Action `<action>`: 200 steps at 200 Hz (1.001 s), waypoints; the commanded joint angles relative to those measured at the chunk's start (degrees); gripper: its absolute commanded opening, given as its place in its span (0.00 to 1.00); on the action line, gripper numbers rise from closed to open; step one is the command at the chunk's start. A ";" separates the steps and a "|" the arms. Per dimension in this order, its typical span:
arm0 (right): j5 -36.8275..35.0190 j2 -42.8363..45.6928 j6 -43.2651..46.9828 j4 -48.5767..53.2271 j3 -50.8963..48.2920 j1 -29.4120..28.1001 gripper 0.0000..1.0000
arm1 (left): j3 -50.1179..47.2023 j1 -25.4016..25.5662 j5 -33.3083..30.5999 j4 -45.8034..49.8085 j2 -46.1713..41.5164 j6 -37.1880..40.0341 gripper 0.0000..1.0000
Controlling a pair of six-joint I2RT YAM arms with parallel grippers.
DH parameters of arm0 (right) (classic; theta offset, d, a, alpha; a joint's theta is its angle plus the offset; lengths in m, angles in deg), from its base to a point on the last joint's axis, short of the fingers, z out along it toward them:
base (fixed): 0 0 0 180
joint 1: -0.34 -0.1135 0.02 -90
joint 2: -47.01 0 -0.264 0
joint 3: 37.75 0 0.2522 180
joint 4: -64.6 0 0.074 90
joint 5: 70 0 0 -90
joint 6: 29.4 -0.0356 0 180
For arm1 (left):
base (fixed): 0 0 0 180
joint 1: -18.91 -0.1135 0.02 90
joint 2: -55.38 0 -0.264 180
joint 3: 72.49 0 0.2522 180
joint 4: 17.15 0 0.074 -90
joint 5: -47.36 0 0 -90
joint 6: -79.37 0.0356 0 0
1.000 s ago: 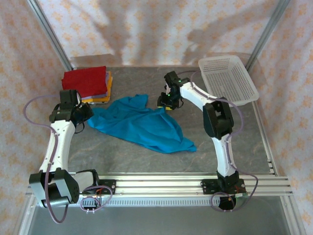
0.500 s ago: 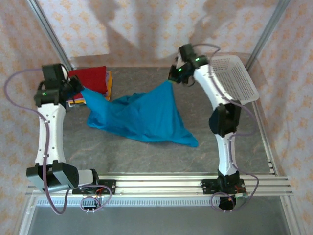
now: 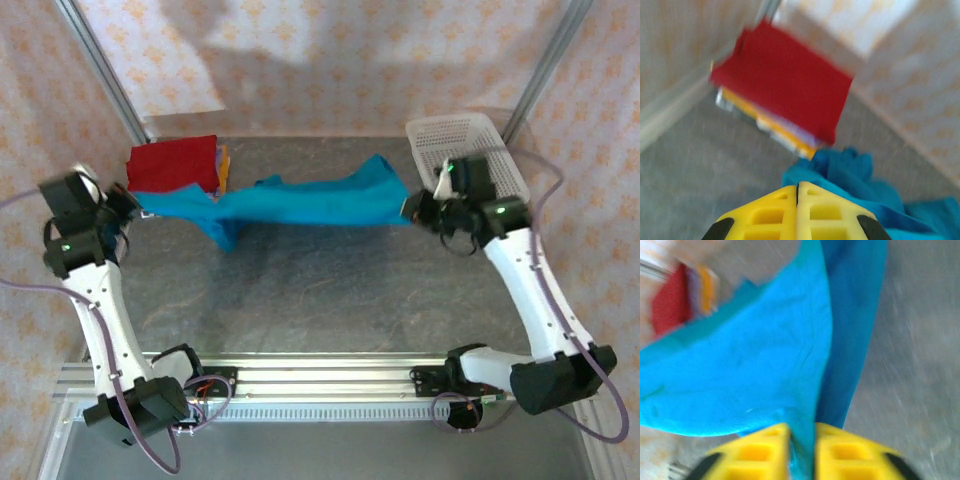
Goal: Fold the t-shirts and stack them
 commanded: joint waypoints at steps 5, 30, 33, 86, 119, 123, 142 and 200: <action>1.08 2.67 -6.94 -3.71 -13.10 -2.51 0.39 | -11.78 1.63 3.89 -0.50 -2.01 0.19 0.00; -0.55 3.36 -5.43 -1.33 -15.61 -2.69 0.42 | -17.94 4.33 6.00 0.86 -3.32 1.46 0.00; -0.78 3.07 -5.21 -1.18 -15.61 -2.69 0.42 | -18.59 4.72 6.29 0.94 -3.41 1.41 0.00; -1.34 -5.35 -4.24 -11.25 -19.82 -2.69 0.46 | -22.77 6.53 4.75 1.01 -5.26 1.01 0.00; -2.98 -14.46 0.12 -11.58 -16.64 -2.68 0.44 | -21.89 6.53 4.32 0.77 -4.96 0.67 0.00; -3.01 -15.24 0.29 -11.90 -16.50 -2.68 0.44 | -21.85 6.53 4.24 0.79 -4.87 0.63 0.00; -2.33 -18.76 1.03 -13.22 -15.72 -2.68 0.44 | -21.97 6.59 3.81 0.77 -4.60 0.95 0.00; -0.57 -26.09 1.30 -16.51 -14.93 -2.96 0.43 | -17.66 6.53 2.65 2.36 -3.52 2.29 0.00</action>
